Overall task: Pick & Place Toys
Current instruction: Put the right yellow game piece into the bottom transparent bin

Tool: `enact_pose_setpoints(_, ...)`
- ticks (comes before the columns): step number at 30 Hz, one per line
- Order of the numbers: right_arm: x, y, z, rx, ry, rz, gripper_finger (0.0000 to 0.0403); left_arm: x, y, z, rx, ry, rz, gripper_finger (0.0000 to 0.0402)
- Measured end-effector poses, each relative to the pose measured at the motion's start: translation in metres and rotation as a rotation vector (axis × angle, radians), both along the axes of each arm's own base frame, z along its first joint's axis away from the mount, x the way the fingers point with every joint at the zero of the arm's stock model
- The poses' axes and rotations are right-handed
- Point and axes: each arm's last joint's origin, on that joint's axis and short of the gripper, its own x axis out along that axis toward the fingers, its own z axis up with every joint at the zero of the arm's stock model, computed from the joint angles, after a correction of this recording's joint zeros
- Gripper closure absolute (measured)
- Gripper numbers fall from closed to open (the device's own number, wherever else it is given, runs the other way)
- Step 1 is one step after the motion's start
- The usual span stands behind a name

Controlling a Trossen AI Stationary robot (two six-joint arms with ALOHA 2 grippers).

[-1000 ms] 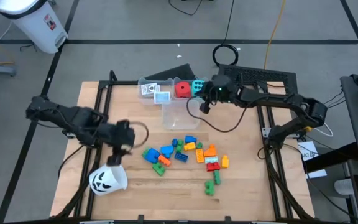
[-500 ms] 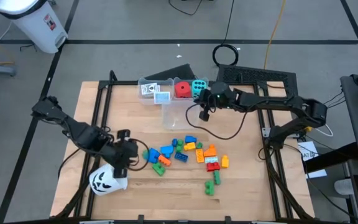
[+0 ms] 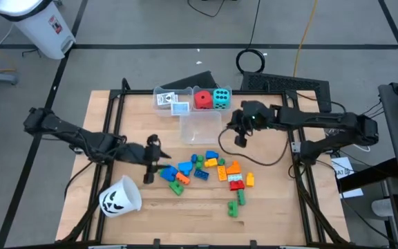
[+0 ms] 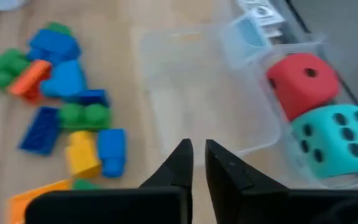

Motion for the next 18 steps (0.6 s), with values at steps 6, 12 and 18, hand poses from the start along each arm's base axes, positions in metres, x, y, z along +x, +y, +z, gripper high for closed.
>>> enact_pose_setpoints(6,-0.011,0.043,-0.017,0.06,0.05,0.122,0.03,-0.001,0.024,-0.021,0.021,-0.089,0.103,0.0234)
enact_pose_setpoints(12,-0.031,0.09,-0.046,0.162,0.19,0.211,0.0175,-0.001,0.04,-0.034,-0.044,-0.081,0.217,0.0234)
enact_pose_setpoints(18,-0.052,0.126,-0.074,0.173,0.282,0.218,0.0075,0.002,0.047,-0.032,-0.063,-0.111,0.257,0.0234)
